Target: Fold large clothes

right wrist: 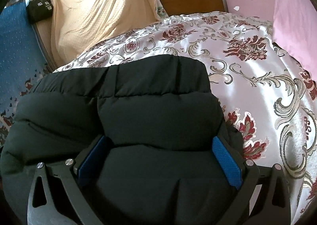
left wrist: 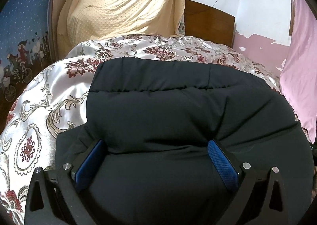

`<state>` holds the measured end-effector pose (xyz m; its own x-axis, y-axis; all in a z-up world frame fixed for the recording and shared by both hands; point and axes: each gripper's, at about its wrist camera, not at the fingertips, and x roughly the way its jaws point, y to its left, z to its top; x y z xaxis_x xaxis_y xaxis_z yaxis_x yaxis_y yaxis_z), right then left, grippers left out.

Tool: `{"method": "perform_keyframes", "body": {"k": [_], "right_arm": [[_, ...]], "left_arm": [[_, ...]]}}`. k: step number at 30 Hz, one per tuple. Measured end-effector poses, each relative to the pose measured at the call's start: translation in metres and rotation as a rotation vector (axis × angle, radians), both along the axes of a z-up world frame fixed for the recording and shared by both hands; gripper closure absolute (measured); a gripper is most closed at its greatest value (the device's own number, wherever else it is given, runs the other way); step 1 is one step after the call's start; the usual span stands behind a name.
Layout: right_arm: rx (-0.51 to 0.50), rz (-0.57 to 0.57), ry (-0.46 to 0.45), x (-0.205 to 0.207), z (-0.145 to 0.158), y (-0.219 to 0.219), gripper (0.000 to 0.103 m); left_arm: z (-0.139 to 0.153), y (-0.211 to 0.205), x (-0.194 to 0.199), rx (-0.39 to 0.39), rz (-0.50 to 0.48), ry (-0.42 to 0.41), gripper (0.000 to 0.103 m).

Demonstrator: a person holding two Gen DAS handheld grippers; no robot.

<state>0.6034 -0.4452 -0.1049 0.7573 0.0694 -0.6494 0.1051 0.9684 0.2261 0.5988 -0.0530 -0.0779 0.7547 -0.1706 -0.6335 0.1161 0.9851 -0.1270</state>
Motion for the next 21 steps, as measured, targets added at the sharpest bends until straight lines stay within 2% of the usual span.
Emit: {"method": "perform_keyframes", "body": {"k": [21], "right_arm": [[0.019, 0.003, -0.001, 0.0005, -0.0047, -0.0025, 0.001]], "left_arm": [[-0.0042, -0.0001, -0.0009, -0.009, 0.002, 0.008, 0.0]]}}
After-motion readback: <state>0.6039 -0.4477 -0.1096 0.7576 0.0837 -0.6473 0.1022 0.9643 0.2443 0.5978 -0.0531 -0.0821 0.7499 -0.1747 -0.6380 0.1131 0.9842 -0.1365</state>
